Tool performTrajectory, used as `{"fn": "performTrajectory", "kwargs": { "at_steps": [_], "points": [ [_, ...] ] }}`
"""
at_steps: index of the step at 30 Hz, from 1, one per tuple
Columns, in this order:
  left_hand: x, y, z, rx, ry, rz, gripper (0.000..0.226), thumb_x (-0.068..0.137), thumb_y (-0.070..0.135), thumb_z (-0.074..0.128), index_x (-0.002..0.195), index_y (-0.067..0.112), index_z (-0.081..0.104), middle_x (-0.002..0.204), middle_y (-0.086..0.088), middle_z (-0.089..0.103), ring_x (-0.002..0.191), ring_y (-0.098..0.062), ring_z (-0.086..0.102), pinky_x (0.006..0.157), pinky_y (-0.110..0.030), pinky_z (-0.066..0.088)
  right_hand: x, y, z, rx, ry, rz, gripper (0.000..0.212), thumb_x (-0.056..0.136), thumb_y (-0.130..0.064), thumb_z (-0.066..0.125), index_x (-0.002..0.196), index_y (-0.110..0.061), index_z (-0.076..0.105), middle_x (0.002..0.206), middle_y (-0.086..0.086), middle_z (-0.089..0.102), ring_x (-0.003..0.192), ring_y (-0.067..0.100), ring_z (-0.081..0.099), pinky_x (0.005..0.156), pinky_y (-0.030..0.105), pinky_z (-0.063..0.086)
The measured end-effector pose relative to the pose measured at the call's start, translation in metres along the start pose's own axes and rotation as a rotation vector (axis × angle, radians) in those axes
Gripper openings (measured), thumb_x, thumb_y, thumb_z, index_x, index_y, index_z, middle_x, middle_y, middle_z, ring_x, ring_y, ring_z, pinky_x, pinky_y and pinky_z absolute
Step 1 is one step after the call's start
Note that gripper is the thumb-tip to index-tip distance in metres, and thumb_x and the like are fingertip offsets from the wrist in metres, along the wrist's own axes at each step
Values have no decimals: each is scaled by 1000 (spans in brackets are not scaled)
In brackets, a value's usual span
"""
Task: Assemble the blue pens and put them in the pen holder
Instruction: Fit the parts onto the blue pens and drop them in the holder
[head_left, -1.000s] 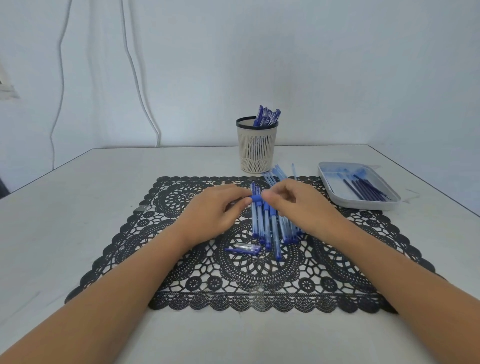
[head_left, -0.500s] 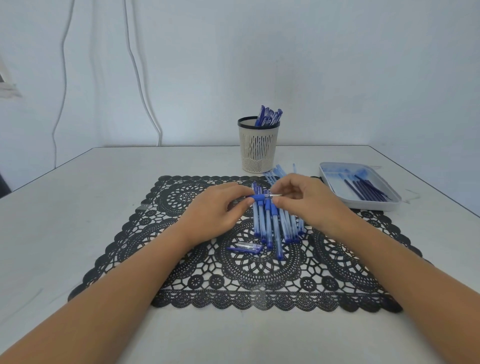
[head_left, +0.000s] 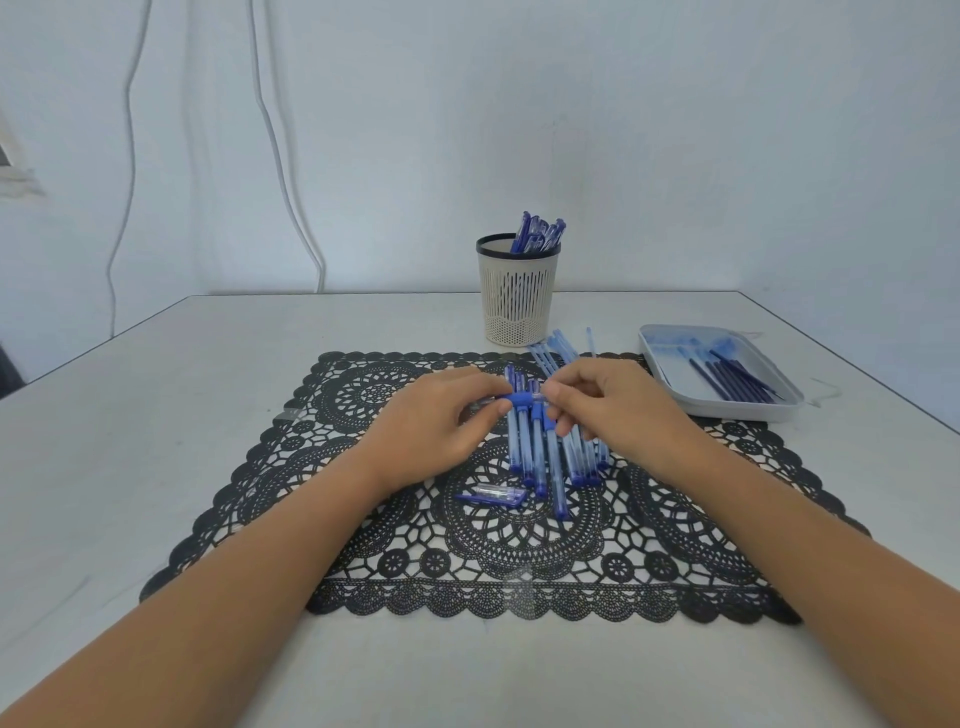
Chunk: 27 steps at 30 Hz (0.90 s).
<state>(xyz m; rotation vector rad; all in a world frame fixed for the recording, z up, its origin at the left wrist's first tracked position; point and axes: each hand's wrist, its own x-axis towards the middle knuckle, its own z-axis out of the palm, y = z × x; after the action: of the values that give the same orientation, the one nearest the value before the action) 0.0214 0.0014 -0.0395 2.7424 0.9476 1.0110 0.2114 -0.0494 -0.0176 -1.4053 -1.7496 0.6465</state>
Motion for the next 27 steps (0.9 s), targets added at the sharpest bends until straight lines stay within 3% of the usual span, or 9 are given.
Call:
{"fn": "performTrajectory", "kwargs": {
  "at_steps": [6,11,15,20,27],
  "points": [
    [-2,-7,-2,-71,31,-118,33,88,38,47,106,17,66,80,7,64,71,-12,56,65,-32,48,2,3,-3,75,97,-17,15,87,-11,61,89,-25,58,91,-2,63,83,11,62,75,25,52],
    [-2,-9,-3,-99,27,-172,33,86,37,47,104,17,66,78,6,64,71,-13,56,65,-32,48,1,3,-7,92,158,12,13,87,-14,61,81,-25,58,74,-5,65,71,8,62,68,22,52],
    [-2,-9,-4,-103,41,-176,32,85,37,48,103,17,66,77,6,64,70,-13,56,65,-34,48,3,5,-8,130,195,65,12,89,-15,59,82,-25,60,75,-2,66,68,6,61,67,23,53],
    [-4,-11,-4,-75,25,-128,39,85,45,43,102,18,66,77,4,64,69,-14,56,63,-36,49,0,3,-8,133,89,96,19,92,-10,52,89,-24,65,78,-2,65,70,4,60,69,22,53],
    [-3,-12,-2,-12,-18,-77,27,88,37,47,101,20,65,78,23,55,70,-8,55,64,-27,47,-1,-1,-9,-103,1,72,29,91,-9,46,88,-30,65,72,7,60,69,22,52,82,47,52]
  ]
}}
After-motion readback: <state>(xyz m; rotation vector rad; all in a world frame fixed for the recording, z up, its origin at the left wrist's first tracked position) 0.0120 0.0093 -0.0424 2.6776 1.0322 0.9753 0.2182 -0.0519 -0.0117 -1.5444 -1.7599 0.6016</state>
